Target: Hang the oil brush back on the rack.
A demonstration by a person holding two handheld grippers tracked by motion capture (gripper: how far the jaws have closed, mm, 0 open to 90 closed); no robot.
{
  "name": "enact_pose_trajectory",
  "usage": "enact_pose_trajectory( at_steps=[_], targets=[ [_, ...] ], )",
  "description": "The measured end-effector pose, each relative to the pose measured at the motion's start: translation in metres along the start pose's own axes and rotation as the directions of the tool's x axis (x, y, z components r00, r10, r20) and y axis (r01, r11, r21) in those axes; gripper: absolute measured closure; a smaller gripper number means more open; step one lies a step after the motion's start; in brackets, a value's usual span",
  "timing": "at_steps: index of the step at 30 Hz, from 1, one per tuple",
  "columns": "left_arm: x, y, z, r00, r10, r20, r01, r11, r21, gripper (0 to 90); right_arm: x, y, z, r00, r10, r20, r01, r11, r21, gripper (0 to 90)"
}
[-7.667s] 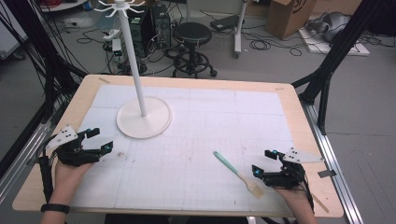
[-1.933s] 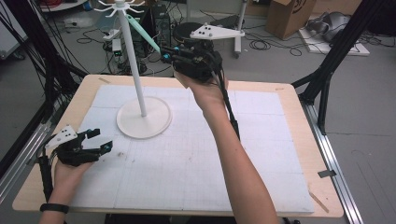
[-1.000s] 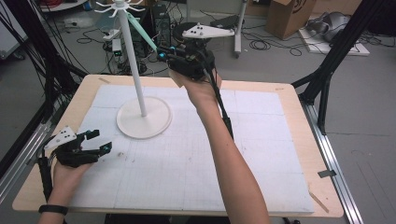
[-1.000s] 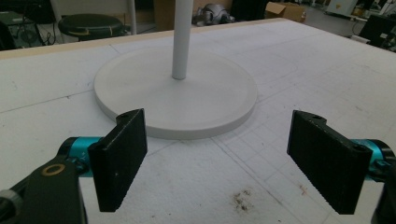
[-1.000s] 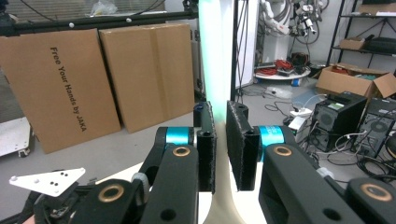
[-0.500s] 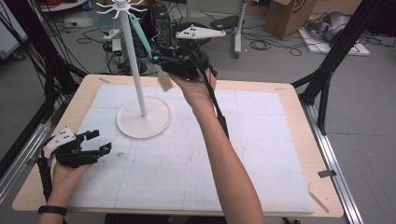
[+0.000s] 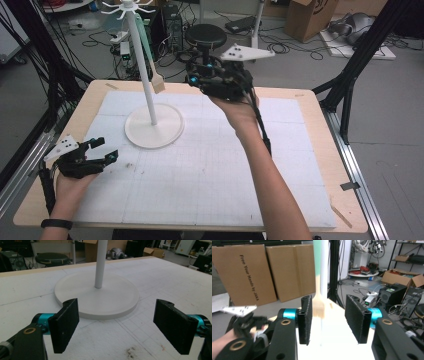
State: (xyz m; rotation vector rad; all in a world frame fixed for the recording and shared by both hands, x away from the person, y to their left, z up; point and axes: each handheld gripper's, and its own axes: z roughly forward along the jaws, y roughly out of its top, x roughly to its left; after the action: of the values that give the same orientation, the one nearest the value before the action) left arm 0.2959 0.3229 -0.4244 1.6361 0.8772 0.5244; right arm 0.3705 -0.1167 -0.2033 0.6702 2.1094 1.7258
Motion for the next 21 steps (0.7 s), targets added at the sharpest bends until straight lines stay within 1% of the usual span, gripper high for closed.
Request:
enact_pose_trajectory(
  at_steps=[1,3,4,5,7,9,12,13,14,15,16,17,18,19,20,21],
  targets=[
    [0.001,0.001,0.0,1.0,0.001,-0.004,-0.001,1.0,-0.002,21.2,-0.002,-0.005,-0.007,1.0,0.007,-0.006,-0.007,1.0,0.006,54.1],
    [0.003,0.001,-0.001,1.0,0.005,-0.008,-0.005,1.0,-0.009,21.1,-0.006,-0.018,-0.022,0.9999,0.002,-0.013,-0.002,1.0,0.004,51.8],
    [0.003,0.002,-0.001,0.9999,0.002,-0.011,-0.002,0.9999,-0.017,21.1,-0.011,-0.033,-0.038,0.9998,0.012,-0.017,-0.012,1.0,-0.001,49.1],
    [0.004,0.002,-0.001,0.9999,-0.001,-0.015,0.001,0.9997,-0.023,21.1,-0.011,-0.033,-0.038,0.9998,0.012,-0.017,-0.012,1.0,-0.001,49.1],
    [0.005,0.002,-0.001,0.9998,-0.004,-0.02,0.003,0.9996,-0.028,21.1,-0.016,-0.051,-0.054,0.9994,0.024,-0.023,-0.024,1.0,0.006,46.0],
    [0.005,0.002,0.0,0.9997,0.003,-0.022,-0.004,0.9998,-0.022,21.1,-0.021,-0.071,-0.073,0.9993,0.036,-0.011,-0.036,0.999,0.018,41.8],
    [0.006,0.003,0.001,0.9997,0.002,-0.024,-0.002,0.9997,-0.022,21.1,-0.027,-0.096,-0.097,0.9987,0.051,0.003,-0.051,0.999,0.013,38.0],
    [0.006,0.003,0.001,0.9997,0.002,-0.024,-0.002,0.9997,-0.023,21.1,-0.029,-0.107,-0.106,0.9982,0.06,0.007,-0.06,0.998,0.017,36.2],
    [0.006,0.003,0.001,0.9996,0.001,-0.027,-0.001,0.9997,-0.023,21.0,-0.03,-0.111,-0.11,0.9979,0.064,0.011,-0.064,0.998,0.021,35.0],
    [0.006,0.003,0.001,0.9996,0.0,-0.027,0.0,0.9997,-0.025,21.0,-0.032,-0.122,-0.118,0.9975,0.068,0.018,-0.069,0.997,0.024,34.0],
    [0.006,0.003,0.001,0.9996,-0.001,-0.028,0.0,0.9997,-0.024,20.8,-0.035,-0.139,-0.131,0.9958,0.086,0.032,-0.086,0.996,0.015,29.9],
    [0.006,0.003,0.001,0.9996,-0.001,-0.028,0.0,0.9997,-0.024,20.6,-0.035,-0.139,-0.131,0.9958,0.086,0.032,-0.086,0.996,0.015,29.9],
    [0.006,0.003,0.001,0.9996,-0.001,-0.028,0.0,0.9997,-0.025,20.4,-0.037,-0.155,-0.141,0.9946,0.096,0.04,-0.097,0.995,0.013,27.0],
    [0.006,0.003,0.001,0.9996,0.0,-0.028,0.0,0.9997,-0.024,20.4,-0.037,-0.155,-0.141,0.9946,0.096,0.04,-0.097,0.995,0.013,27.0],
    [0.006,0.003,0.001,0.9996,0.001,-0.029,-0.001,0.9997,-0.025,20.0,-0.038,-0.171,-0.15,0.993,0.111,0.041,-0.111,0.994,0.013,22.9],
    [0.006,0.003,0.0,0.9996,0.001,-0.028,-0.002,0.9996,-0.027,20.0,-0.038,-0.171,-0.15,0.993,0.111,0.041,-0.111,0.994,0.013,22.9]
  ],
)
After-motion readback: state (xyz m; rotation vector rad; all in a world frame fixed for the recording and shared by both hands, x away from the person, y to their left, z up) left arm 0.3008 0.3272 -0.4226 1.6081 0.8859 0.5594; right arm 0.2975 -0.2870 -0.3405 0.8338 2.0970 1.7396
